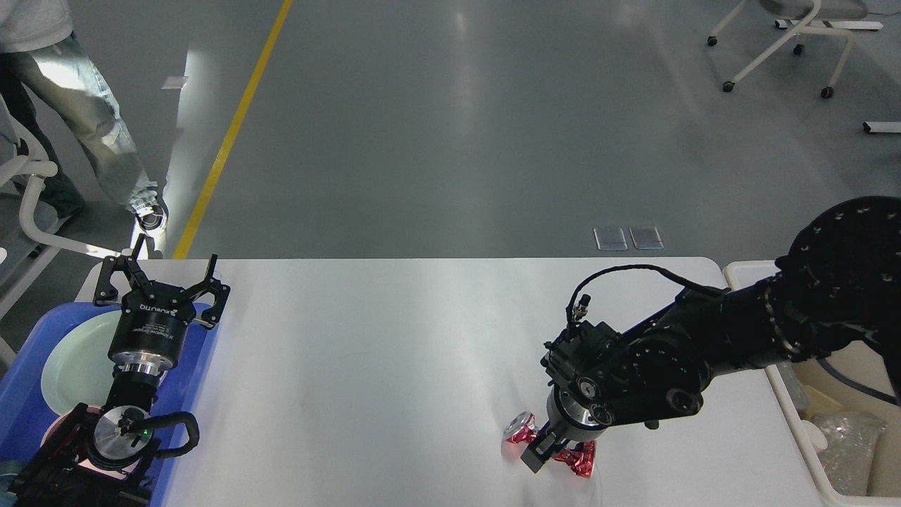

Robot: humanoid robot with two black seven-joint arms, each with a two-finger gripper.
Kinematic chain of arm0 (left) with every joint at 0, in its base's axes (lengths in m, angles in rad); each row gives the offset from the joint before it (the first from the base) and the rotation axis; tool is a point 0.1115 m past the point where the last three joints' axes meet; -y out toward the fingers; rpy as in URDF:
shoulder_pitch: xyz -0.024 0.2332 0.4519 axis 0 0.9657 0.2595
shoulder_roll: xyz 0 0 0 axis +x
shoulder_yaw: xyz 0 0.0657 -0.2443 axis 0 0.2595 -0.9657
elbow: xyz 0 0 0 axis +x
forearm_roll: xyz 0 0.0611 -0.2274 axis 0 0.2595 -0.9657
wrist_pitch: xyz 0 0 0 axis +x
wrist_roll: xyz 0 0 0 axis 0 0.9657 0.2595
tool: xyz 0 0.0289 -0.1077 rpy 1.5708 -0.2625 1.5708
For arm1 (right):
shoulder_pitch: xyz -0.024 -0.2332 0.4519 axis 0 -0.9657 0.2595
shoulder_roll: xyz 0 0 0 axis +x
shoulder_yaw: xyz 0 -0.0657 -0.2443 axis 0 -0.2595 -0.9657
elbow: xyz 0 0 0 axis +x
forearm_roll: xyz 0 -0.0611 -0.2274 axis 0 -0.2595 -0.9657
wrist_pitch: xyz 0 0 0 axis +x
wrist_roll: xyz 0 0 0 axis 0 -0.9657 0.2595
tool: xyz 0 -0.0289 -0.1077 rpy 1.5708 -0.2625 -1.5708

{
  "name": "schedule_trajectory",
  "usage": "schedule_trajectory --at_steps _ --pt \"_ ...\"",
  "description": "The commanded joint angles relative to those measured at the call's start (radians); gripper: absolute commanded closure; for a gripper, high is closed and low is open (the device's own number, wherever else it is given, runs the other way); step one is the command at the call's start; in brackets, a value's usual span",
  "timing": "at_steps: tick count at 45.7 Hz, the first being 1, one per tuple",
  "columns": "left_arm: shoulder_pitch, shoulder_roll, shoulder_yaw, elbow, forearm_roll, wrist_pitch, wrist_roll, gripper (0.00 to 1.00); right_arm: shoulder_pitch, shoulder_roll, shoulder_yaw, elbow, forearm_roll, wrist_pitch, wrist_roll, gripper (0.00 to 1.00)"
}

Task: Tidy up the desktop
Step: 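Lower the right gripper and grasp the red crushed can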

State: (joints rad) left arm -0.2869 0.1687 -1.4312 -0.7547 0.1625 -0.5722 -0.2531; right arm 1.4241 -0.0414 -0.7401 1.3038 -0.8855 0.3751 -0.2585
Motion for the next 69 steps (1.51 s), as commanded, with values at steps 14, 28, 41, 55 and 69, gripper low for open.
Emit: schedule_trajectory --at_steps 14,28,41,55,69 --pt "0.000 0.000 0.000 0.000 0.000 0.000 0.000 0.03 -0.114 0.092 -0.064 -0.101 -0.062 -0.104 0.001 0.18" --pt "0.000 0.000 0.000 0.000 0.000 0.000 0.000 0.03 -0.120 0.097 -0.074 -0.101 -0.073 -0.107 0.002 0.54" --pt "0.000 0.000 0.000 0.000 0.000 0.000 0.000 0.03 -0.116 0.092 -0.119 -0.103 -0.043 -0.107 0.002 1.00" --pt "0.000 0.000 0.000 0.000 0.000 0.000 0.000 0.03 -0.099 0.087 -0.120 -0.101 0.008 -0.108 0.002 1.00" --pt "0.000 0.000 0.000 0.000 0.000 0.000 0.000 0.03 0.154 -0.023 -0.142 -0.005 0.351 -0.049 0.016 1.00"
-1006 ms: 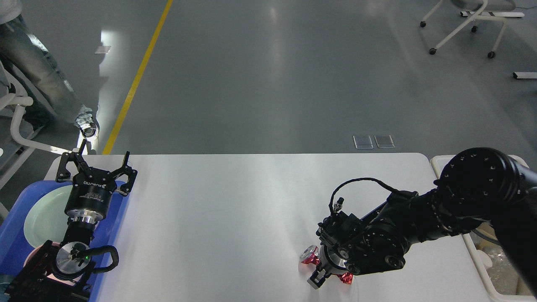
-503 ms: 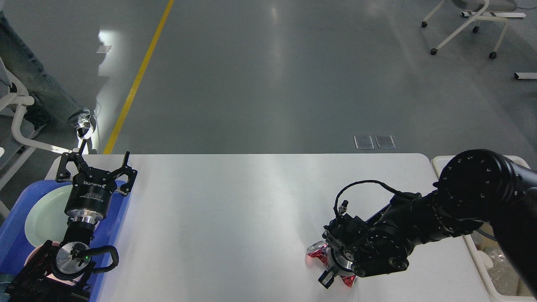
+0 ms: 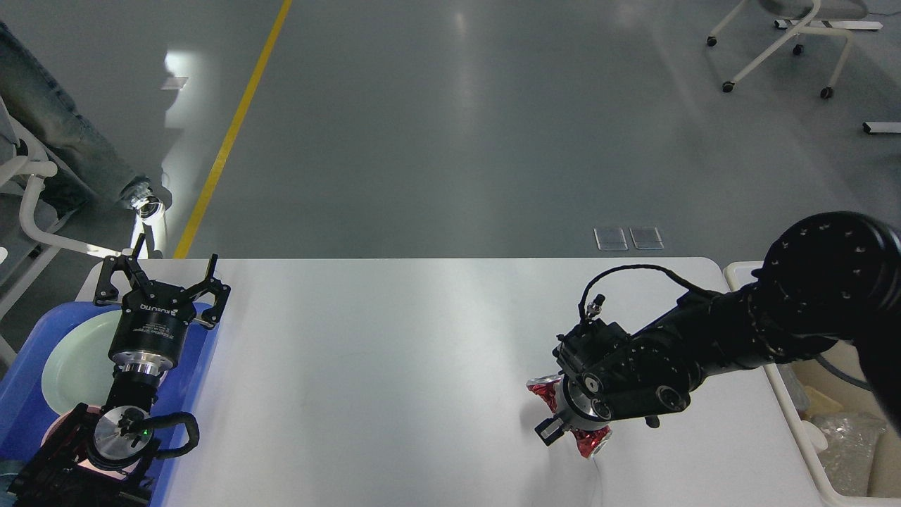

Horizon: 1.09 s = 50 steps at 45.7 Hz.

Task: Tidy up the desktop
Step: 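Lower the right gripper and grasp the red crushed can, then lift the red can with the right gripper over the bin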

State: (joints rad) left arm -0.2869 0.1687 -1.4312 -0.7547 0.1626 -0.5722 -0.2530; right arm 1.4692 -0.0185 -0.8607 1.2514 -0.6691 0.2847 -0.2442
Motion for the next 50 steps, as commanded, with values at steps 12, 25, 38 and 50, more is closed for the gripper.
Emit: schedule_trajectory --at_steps 12,25,38,50 --pt "0.000 0.000 0.000 0.000 0.000 0.000 0.001 0.03 0.471 -0.123 -0.054 0.154 0.495 0.361 0.000 1.00" --pt "0.000 0.000 0.000 0.000 0.000 0.000 0.000 0.03 0.830 -0.193 -0.262 0.289 0.733 0.436 -0.010 1.00" --pt "0.000 0.000 0.000 0.000 0.000 0.000 0.000 0.03 0.910 -0.189 -0.431 0.356 0.833 0.381 0.043 1.00" --pt "0.000 0.000 0.000 0.000 0.000 0.000 0.001 0.03 0.912 -0.184 -0.480 0.352 0.826 0.367 0.140 1.00"
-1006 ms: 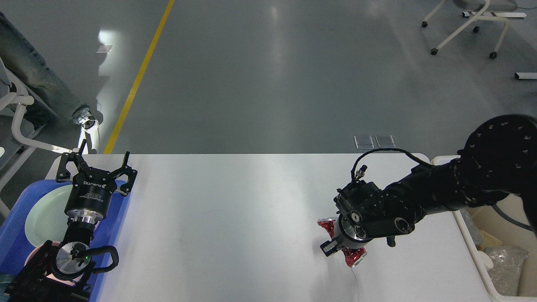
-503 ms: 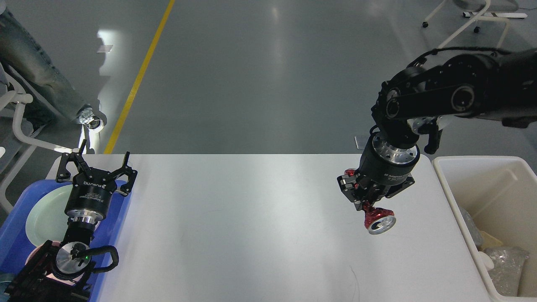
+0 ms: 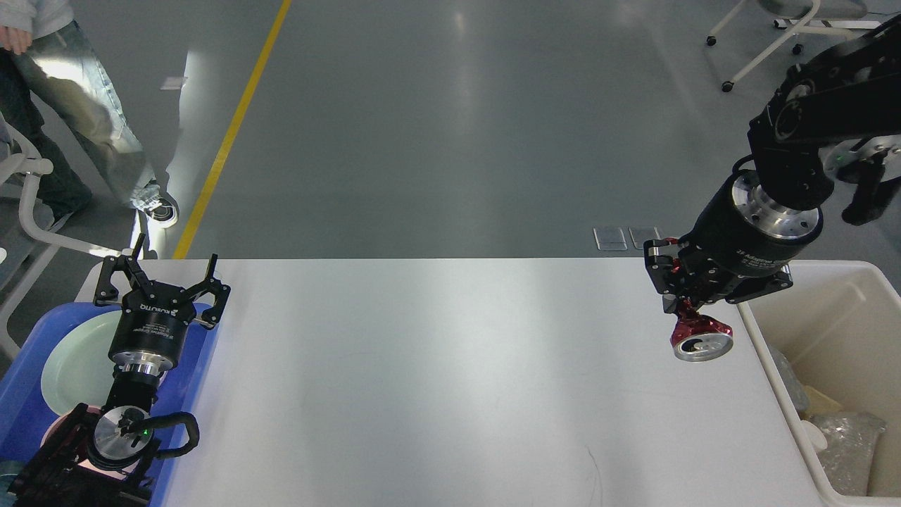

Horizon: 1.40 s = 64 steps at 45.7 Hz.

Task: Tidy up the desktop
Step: 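Lift the red can with the right gripper over the bin, then lower the red can into the bin and open the right gripper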

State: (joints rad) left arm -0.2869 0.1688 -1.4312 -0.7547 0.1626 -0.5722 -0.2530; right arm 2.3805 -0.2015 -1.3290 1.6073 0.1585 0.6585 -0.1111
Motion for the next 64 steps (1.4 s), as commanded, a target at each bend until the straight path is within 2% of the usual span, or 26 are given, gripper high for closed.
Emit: schedule_trajectory --at_steps 1,13,22,30,38,50,58,64 --pt "0.000 0.000 0.000 0.000 0.000 0.000 0.001 0.03 0.000 -0.001 -0.012 -0.004 -0.002 -0.007 0.007 1.00" --pt "0.000 0.000 0.000 0.000 0.000 0.000 0.000 0.03 -0.040 -0.055 -0.074 -0.052 0.007 -0.011 0.007 1.00" --pt "0.000 0.000 0.000 0.000 0.000 0.000 0.000 0.03 -0.188 -0.260 -0.118 -0.233 0.001 -0.011 0.007 1.00" --pt "0.000 0.000 0.000 0.000 0.000 0.000 0.000 0.03 -0.414 -0.447 -0.093 -0.481 0.001 -0.065 0.005 1.00" --pt "0.000 0.000 0.000 0.000 0.000 0.000 -0.002 0.03 -0.757 -0.515 0.045 -0.717 0.009 -0.218 0.005 1.00" --pt "0.000 0.000 0.000 0.000 0.000 0.000 -0.002 0.03 -1.262 -0.495 0.370 -1.069 0.004 -0.408 0.005 1.00" --pt "0.000 0.000 0.000 0.000 0.000 0.000 -0.002 0.03 -1.559 -0.322 0.479 -1.294 0.004 -0.634 0.007 1.00" --pt "0.000 0.000 0.000 0.000 0.000 0.000 0.000 0.03 -1.687 -0.211 0.514 -1.412 0.012 -0.741 0.007 1.00"
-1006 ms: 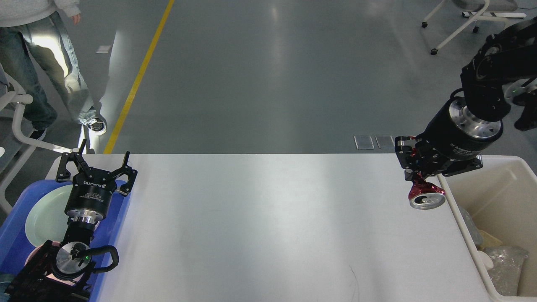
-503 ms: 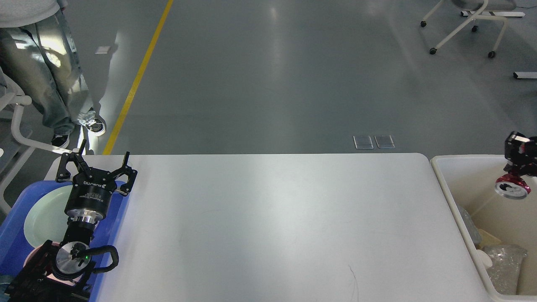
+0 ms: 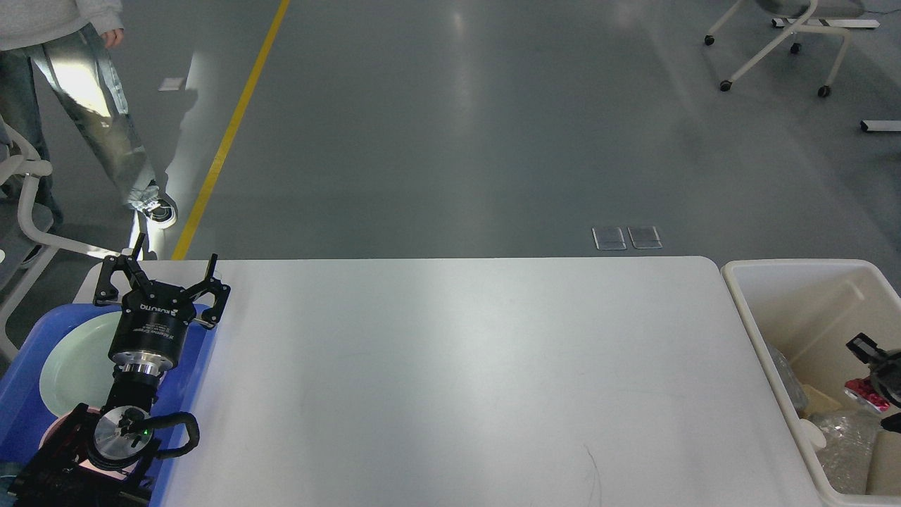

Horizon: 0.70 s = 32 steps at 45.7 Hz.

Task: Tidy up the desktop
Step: 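Lower the red can into the bin and open the right gripper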

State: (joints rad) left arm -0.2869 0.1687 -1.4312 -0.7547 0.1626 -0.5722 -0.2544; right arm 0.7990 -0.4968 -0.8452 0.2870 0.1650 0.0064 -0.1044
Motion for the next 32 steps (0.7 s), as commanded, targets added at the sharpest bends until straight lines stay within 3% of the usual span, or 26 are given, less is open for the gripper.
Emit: schedule_trajectory --at_steps 1,21,22,25,26,29,32 --pt "0.000 0.000 0.000 0.000 0.000 0.000 0.001 0.03 -0.118 0.092 0.038 -0.100 0.005 -0.100 0.000 1.00" --pt "0.000 0.000 0.000 0.000 0.000 0.000 0.001 0.03 -0.179 0.122 0.084 -0.111 0.004 -0.151 0.000 1.00" --pt "0.000 0.000 0.000 0.000 0.000 0.000 0.000 0.03 -0.181 0.122 0.084 -0.111 0.004 -0.151 0.000 0.94" --pt "0.000 0.000 0.000 0.000 0.000 0.000 0.001 0.03 -0.181 0.118 0.087 -0.111 0.004 -0.158 0.000 0.37" --pt "0.000 0.000 0.000 0.000 0.000 0.000 0.001 0.03 -0.181 0.118 0.089 -0.111 0.005 -0.166 0.000 0.23" --pt "0.000 0.000 0.000 0.000 0.000 0.000 0.001 0.03 -0.181 0.119 0.090 -0.109 0.004 -0.187 0.000 0.15" --pt "0.000 0.000 0.000 0.000 0.000 0.000 0.001 0.03 -0.181 0.118 0.090 -0.107 0.005 -0.195 0.000 0.00"
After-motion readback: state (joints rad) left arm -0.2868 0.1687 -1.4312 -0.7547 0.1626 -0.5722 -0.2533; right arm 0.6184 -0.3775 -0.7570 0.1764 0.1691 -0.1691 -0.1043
